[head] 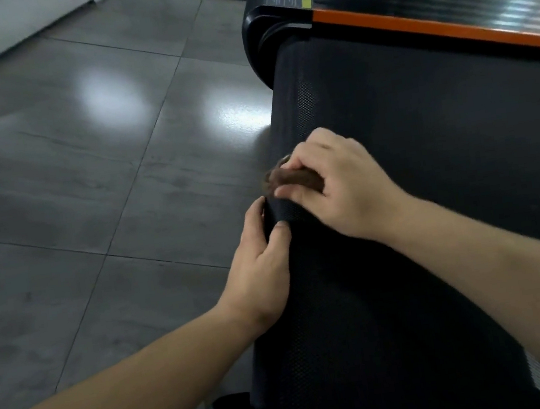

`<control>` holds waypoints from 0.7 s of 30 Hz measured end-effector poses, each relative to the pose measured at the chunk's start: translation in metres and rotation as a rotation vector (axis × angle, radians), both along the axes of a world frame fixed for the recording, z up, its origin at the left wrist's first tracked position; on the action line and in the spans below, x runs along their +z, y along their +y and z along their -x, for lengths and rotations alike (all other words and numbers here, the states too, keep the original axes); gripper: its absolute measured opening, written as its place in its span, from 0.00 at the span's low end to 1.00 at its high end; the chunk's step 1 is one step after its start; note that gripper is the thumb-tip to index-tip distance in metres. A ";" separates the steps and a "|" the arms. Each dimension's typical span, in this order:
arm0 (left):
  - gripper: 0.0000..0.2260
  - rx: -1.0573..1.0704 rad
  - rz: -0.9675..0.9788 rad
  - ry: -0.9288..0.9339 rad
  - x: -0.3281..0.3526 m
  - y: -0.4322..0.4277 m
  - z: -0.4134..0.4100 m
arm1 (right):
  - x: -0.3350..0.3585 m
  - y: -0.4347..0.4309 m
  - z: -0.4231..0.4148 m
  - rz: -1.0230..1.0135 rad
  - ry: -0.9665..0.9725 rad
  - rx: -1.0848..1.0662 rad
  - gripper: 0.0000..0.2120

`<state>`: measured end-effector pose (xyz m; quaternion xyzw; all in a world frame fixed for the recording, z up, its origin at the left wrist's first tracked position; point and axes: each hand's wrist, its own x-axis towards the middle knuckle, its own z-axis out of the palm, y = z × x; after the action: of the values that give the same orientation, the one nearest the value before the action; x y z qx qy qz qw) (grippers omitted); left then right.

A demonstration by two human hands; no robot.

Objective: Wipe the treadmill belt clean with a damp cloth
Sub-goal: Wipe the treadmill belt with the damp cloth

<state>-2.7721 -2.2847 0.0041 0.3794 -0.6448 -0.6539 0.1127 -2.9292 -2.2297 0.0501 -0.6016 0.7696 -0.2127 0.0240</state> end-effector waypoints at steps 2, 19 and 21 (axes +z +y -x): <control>0.29 0.000 -0.009 0.007 0.000 0.000 0.001 | 0.002 -0.002 0.023 0.029 0.077 -0.070 0.18; 0.24 -0.035 0.028 -0.020 0.002 0.001 -0.001 | -0.001 0.018 0.039 0.017 0.069 -0.556 0.17; 0.27 -0.023 0.031 -0.009 0.002 0.001 0.000 | -0.002 0.034 0.000 0.074 0.072 -0.424 0.18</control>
<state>-2.7722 -2.2841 0.0061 0.3732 -0.6597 -0.6433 0.1080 -2.9291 -2.1957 0.0485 -0.4338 0.8710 -0.2194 -0.0709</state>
